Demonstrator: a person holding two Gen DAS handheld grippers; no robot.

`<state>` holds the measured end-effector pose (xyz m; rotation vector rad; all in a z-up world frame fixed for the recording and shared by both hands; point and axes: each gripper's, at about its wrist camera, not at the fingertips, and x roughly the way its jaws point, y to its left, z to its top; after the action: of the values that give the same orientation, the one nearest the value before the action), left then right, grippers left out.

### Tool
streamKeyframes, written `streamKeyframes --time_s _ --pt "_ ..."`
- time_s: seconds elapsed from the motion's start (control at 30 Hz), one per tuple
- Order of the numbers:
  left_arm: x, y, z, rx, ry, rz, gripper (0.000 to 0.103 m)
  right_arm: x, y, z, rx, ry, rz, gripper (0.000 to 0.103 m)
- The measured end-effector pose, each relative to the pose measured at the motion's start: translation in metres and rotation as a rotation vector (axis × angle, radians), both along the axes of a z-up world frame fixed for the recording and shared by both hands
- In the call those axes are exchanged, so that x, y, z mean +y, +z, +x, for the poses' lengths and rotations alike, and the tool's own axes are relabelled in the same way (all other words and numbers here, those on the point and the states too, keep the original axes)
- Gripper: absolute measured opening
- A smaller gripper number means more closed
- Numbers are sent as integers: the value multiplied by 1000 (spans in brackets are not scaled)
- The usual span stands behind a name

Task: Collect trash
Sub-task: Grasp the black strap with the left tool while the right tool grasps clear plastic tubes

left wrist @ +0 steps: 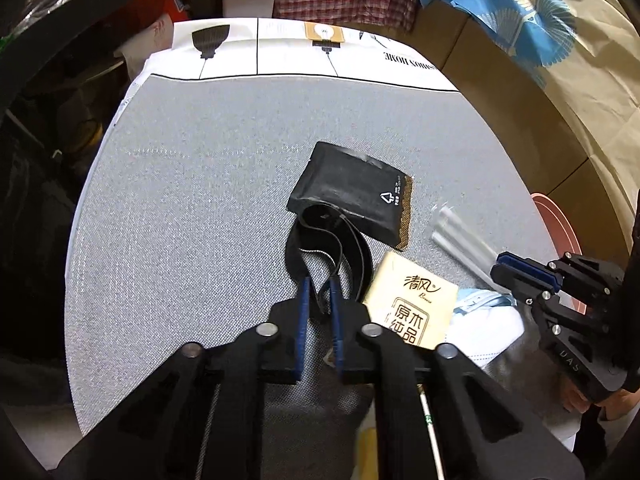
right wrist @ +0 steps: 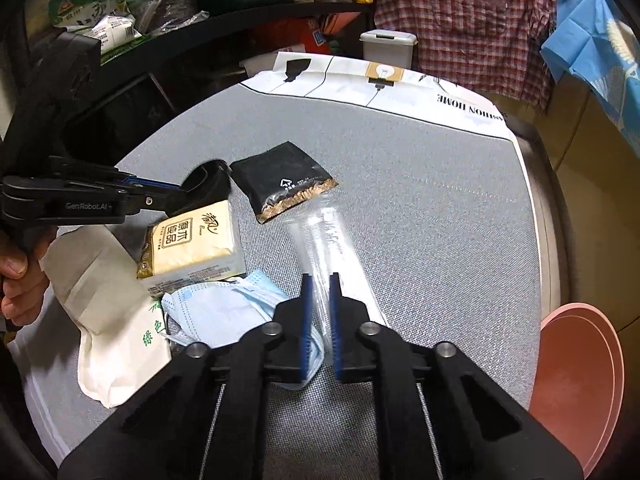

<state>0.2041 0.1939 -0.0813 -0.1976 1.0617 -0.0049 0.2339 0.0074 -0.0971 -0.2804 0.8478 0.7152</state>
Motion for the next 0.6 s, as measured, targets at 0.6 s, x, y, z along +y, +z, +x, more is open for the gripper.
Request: streamKeyframes --time_s 0.6 --pt "-19 43 -22 -149 21 51 4 -24 37 -14 -75 -36 91 3"
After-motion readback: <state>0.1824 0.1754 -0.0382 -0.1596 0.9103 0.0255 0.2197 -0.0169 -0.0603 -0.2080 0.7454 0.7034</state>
